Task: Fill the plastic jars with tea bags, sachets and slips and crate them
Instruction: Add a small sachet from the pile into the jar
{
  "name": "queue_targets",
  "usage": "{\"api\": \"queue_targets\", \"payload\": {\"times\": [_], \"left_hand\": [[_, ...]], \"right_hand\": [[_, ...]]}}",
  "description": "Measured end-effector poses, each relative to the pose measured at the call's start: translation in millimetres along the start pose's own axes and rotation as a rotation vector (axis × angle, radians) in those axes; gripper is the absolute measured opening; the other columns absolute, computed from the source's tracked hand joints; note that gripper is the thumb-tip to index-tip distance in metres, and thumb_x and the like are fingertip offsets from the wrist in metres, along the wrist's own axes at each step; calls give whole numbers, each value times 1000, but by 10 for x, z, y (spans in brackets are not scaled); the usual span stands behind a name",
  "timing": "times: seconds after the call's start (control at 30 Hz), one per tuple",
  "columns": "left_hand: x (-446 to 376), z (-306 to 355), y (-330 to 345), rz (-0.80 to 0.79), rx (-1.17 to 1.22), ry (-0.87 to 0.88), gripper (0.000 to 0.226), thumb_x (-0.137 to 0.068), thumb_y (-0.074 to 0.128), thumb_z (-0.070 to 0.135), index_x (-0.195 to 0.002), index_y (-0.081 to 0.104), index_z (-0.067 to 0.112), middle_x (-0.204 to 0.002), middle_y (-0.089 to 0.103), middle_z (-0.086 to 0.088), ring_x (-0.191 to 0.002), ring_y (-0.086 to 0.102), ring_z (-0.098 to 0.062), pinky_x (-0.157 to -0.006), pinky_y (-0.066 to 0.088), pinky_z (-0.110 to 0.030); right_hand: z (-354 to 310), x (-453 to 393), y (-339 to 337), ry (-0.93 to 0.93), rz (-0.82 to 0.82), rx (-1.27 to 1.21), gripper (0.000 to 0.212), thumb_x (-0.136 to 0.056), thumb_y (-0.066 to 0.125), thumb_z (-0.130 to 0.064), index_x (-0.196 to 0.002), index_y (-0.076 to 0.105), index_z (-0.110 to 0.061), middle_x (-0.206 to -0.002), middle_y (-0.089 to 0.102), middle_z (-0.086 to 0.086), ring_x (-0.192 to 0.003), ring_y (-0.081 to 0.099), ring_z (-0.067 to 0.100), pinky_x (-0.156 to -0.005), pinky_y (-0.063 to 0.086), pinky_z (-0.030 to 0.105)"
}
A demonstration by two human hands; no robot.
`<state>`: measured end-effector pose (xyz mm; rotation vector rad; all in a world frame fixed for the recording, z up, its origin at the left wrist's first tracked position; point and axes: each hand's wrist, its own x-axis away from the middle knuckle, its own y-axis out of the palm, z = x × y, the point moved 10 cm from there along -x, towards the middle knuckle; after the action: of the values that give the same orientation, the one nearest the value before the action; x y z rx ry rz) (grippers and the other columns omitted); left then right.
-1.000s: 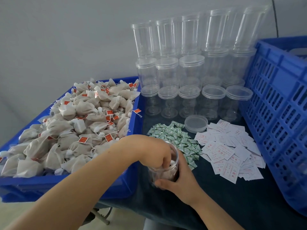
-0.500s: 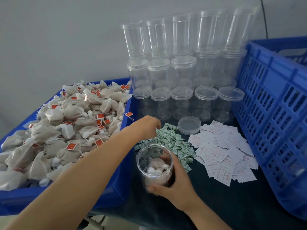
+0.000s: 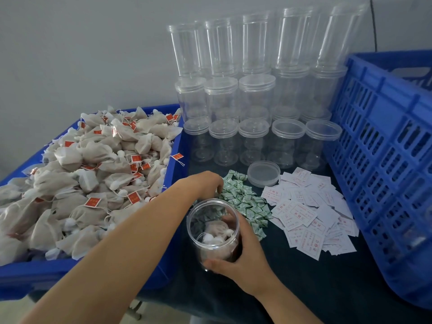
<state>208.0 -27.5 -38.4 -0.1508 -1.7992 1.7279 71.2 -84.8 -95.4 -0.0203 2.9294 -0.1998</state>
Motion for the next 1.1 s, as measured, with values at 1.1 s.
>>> {"api": "queue_targets", "payload": {"times": [1.1], "left_hand": [[-39,119,0,56,23,57,18,-89,58,18,-105,66,15,-107,64,-2,-92,61,-20,-84,53,-38]], "right_hand": [[-52,9,1,3,-8,-15,103,-54,93,-58,-142,40,-51,-137,52,-14,-130,54,17,-107,48,44]]}}
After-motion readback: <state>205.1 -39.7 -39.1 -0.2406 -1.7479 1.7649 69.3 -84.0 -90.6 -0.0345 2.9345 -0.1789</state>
